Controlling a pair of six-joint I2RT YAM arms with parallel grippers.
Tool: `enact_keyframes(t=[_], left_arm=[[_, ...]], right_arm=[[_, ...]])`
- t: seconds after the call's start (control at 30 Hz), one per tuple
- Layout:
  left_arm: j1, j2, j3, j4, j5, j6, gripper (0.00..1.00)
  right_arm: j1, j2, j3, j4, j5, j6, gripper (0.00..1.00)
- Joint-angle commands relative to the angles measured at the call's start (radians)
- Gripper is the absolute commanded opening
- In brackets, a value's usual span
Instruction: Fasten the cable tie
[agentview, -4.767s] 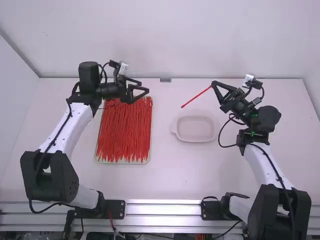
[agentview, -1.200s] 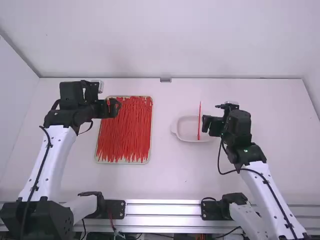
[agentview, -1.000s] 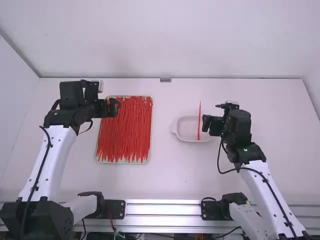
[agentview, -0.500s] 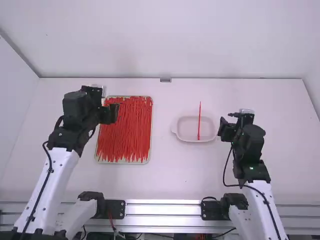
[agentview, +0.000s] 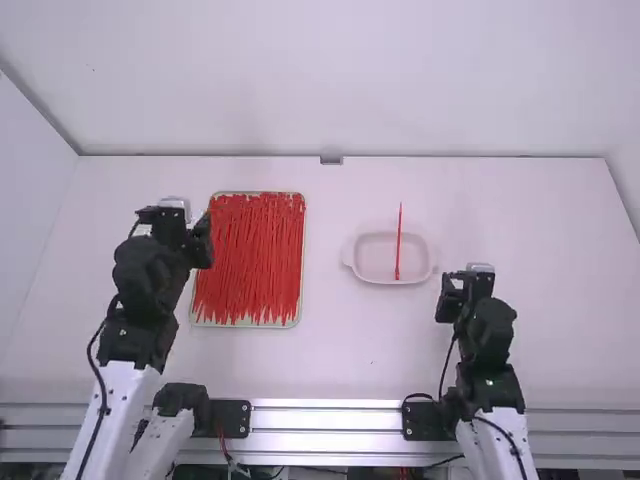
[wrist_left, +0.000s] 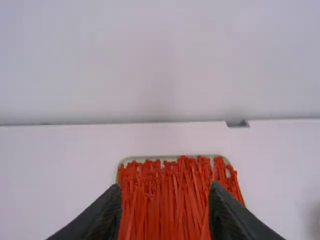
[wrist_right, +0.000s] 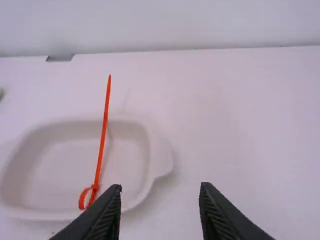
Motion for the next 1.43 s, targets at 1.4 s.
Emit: enact_keyframes(t=[1.4], left_arm=[[0.000,-0.707,-0.634,0.045,-0.013,0.007,0.00]], right_arm=[[0.002,-0.433,-0.142,0.003,0.002,0.000,0.00]])
